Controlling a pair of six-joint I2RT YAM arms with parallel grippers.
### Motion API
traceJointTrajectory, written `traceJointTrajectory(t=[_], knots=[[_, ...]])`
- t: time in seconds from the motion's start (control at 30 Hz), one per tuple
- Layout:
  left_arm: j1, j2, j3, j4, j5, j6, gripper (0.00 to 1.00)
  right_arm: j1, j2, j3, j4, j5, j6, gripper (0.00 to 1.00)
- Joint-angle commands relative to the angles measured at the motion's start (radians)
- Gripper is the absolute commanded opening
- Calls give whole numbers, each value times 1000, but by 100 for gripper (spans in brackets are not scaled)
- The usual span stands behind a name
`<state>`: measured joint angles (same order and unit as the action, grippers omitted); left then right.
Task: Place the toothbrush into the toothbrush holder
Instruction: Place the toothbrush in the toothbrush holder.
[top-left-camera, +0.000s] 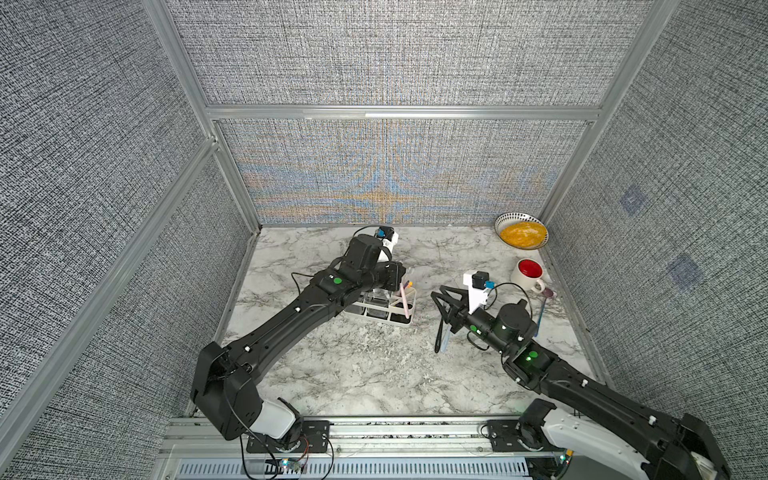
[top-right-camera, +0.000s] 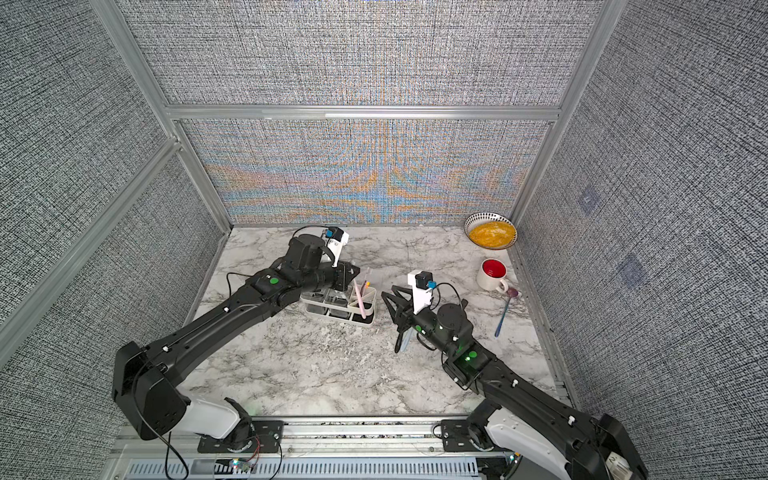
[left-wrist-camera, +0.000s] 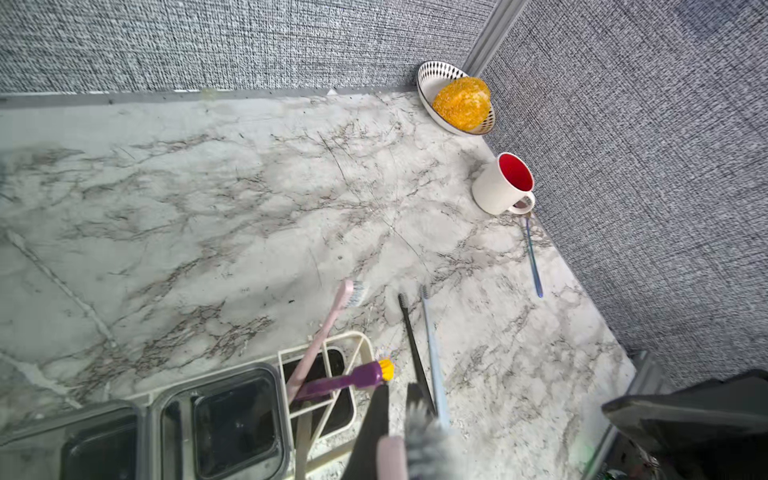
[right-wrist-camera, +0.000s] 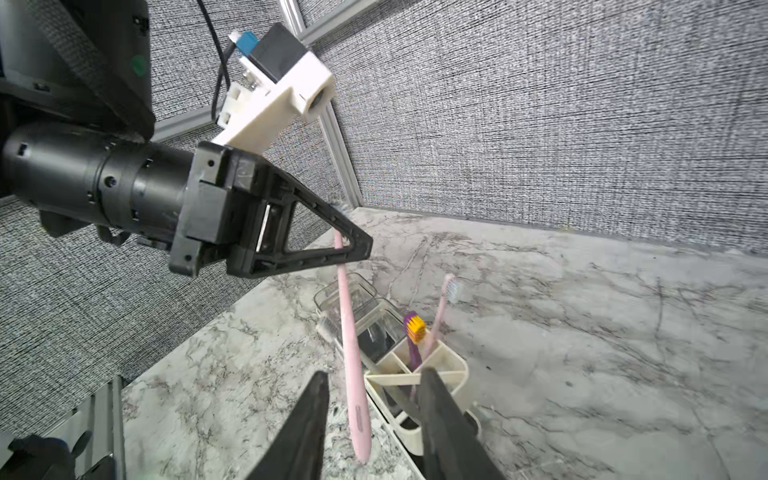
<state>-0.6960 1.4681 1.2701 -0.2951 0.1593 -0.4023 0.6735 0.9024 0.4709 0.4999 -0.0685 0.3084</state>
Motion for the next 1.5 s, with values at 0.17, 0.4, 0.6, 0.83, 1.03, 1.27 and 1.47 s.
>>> traceJointTrajectory(t=[0.17, 0.4, 0.6, 0.83, 1.03, 1.27, 1.47], knots=[[-17, 18, -2, 109, -131, 87, 1, -27, -15, -25, -24, 12, 6, 39], [-34, 20, -13, 176, -157, 110, 1, -33, 3, -29, -11, 6, 5, 39], [-60, 37, -71, 277, -179, 129, 0, -35, -12, -39, -13, 6, 9, 39], [-101, 45, -121, 335, -239, 168, 1, -37, -40, -54, -24, 19, 11, 39], [-142, 66, -168, 396, -302, 196, 0, -37, -43, -62, -26, 25, 12, 39], [-193, 79, -215, 446, -399, 238, 0, -38, -58, -75, -33, 40, 13, 39], [-217, 85, -259, 494, -453, 249, 0, -38, -68, -76, -44, 51, 12, 39]])
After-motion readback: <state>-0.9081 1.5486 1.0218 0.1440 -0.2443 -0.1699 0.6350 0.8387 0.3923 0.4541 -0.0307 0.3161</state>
